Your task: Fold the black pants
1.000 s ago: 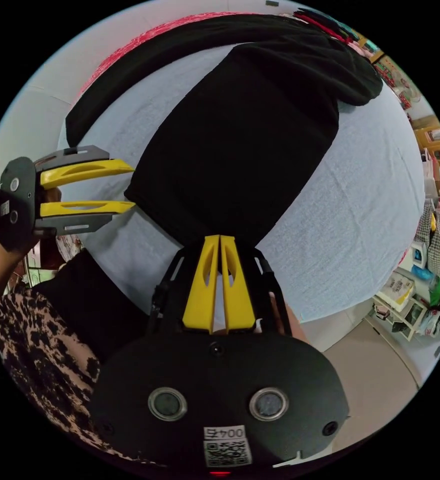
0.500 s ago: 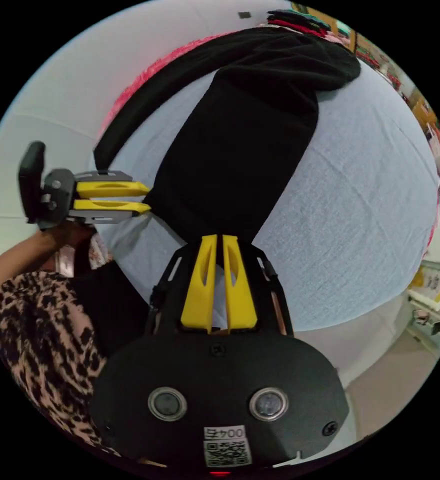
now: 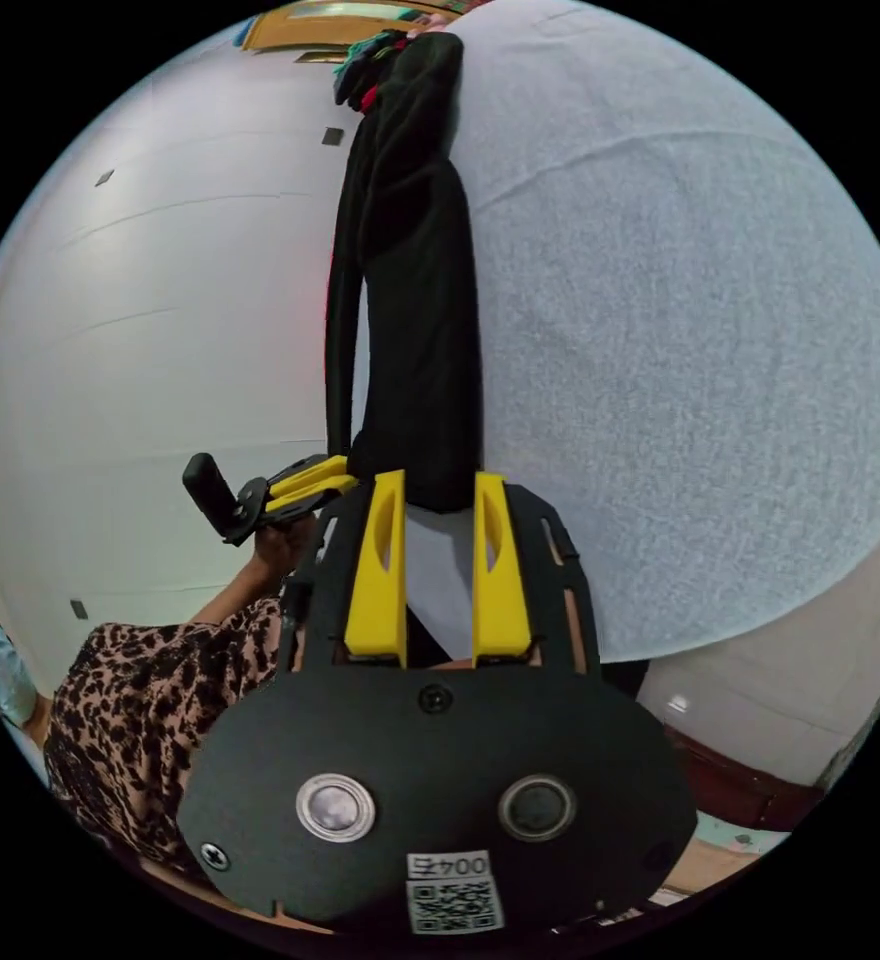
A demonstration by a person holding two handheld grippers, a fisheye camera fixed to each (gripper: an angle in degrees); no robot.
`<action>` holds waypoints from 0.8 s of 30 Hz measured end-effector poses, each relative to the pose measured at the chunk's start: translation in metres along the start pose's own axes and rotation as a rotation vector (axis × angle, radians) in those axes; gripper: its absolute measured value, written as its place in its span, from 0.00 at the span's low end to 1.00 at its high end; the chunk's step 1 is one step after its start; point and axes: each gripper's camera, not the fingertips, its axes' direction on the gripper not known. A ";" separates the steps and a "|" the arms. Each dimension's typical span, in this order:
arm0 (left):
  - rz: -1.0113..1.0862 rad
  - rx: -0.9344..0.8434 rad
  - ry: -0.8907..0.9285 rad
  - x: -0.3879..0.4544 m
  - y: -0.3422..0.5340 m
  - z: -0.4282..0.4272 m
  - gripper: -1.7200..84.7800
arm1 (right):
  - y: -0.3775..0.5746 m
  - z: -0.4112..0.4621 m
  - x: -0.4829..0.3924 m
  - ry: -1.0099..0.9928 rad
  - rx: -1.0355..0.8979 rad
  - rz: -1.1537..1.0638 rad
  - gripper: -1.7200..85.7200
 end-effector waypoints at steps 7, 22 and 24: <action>-0.020 0.157 0.118 -0.010 0.010 -0.076 0.05 | 0.030 -0.040 -0.087 -0.003 0.116 -0.260 0.07; 0.020 0.002 0.166 0.010 0.037 -0.040 0.06 | 0.075 0.032 -0.043 0.409 -0.026 -0.188 0.08; 0.018 -0.038 0.152 0.009 0.037 -0.035 0.07 | 0.070 0.043 -0.035 0.422 -0.069 -0.144 0.09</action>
